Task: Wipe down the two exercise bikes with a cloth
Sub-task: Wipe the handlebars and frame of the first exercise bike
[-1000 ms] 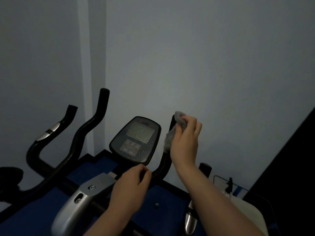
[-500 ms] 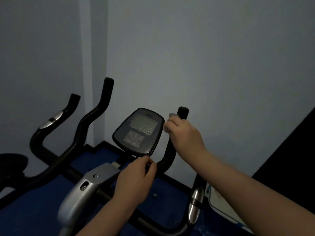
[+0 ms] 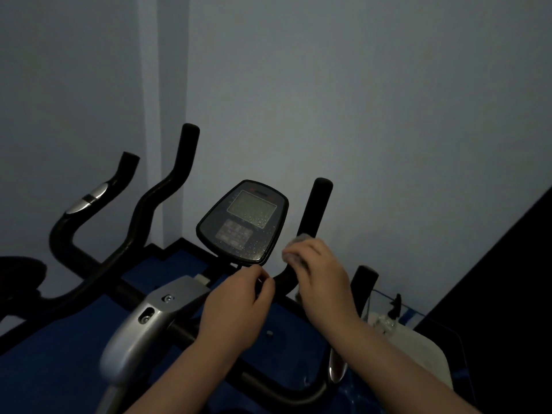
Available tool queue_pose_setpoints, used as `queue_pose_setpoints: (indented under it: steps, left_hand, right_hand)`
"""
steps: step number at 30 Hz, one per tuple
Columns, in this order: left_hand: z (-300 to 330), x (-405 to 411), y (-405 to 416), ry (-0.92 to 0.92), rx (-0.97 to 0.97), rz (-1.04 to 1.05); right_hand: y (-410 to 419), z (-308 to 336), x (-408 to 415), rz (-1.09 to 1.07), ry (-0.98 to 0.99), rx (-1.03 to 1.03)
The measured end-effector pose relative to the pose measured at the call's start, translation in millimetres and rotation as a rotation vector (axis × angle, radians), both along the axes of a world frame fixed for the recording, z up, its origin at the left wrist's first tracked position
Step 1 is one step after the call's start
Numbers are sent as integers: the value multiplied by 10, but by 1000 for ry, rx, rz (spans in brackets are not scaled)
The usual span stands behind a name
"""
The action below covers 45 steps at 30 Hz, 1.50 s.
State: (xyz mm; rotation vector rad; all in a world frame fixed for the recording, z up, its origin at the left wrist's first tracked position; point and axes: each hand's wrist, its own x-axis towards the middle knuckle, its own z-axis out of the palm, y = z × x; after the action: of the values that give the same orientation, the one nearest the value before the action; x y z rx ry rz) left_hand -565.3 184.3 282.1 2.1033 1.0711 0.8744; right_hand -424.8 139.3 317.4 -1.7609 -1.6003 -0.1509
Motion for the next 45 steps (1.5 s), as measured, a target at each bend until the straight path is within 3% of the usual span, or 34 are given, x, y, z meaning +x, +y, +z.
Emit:
queue_pose_setpoints:
  steps: [2,5,7,11,14,19,22,29,33,38,40,43,45]
  left_hand:
    - [-2,-1,7,15,14,-2]
    - [-12,3,18,15,10,9]
    - [-13,15,18,14,10,13]
    - [-15,28,24,29,17,16]
    - [-28,38,25,28,8,20]
    - [-13,39,32,-13,-40,35]
    - [-5,31,23,-38,-59,72]
    - [-21,-28,31,-385,-224,199]
    - [-21,-166,-92,-278,-233,172]
    - [-39,-391,-500,-194,-186,320]
    - [-71,-462,-706,-101,-160,390]
    - [-106,-501,-917,34,-95,511]
    - [-97,-501,-977,58,-74,584]
  right_hand:
    - [-82,139,-1,22,166,54]
    - [66,556,119,-116,303,421]
    - [281,735,185,-234,415,534]
    - [457,278,16,-386,519,290]
    - [236,-70,-15,-397,487,153]
    - [304,370,238,-362,426,248]
    - [320,223,102,-353,436,146]
    - [-232,-296,-69,-186,494,-96]
    - [-238,-95,77,-94,350,179]
    - [-226,-213,-98,-100,117,88]
    - [-339,-312,-226,4,60,82]
    - [-437,-358,-425,299,12,-117]
    - [-377,-231,-341,366,39,-133]
